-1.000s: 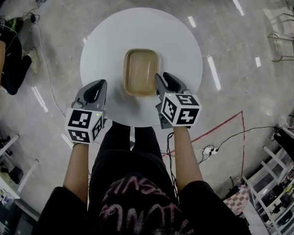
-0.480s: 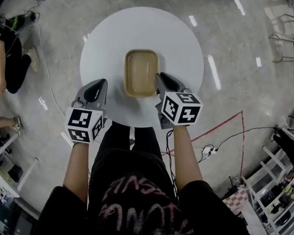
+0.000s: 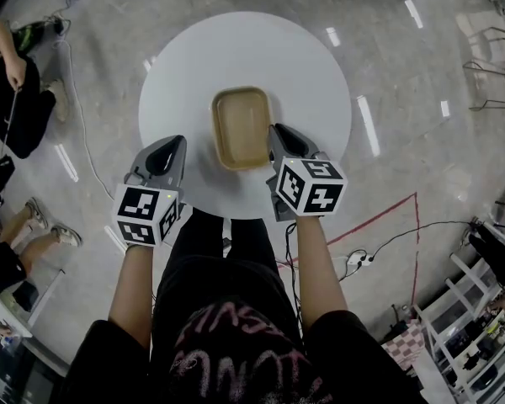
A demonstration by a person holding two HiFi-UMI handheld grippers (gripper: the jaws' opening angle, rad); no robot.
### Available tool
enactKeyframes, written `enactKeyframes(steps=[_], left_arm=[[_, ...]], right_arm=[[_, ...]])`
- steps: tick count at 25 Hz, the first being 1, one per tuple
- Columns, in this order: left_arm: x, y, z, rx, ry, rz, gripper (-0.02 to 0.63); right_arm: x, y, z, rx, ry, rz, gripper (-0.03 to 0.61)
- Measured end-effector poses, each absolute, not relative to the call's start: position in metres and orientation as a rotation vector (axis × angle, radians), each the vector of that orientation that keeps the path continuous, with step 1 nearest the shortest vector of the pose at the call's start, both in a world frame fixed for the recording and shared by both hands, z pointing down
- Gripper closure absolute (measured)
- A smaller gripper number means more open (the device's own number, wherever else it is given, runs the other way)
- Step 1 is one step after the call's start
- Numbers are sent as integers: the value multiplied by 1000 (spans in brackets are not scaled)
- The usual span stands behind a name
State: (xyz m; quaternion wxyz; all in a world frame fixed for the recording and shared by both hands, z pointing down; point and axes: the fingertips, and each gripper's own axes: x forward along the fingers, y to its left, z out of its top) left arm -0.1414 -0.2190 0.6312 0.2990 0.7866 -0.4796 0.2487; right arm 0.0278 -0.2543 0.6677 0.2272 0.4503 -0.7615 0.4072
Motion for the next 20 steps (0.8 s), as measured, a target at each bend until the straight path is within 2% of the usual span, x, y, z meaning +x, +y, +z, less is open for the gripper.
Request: enactKeyframes(steps=[20], left_arm=[[-141,-211,624,2099,-1298,647,618]], right_arm=[[32,-254,647,1300,-2180,1104,529]])
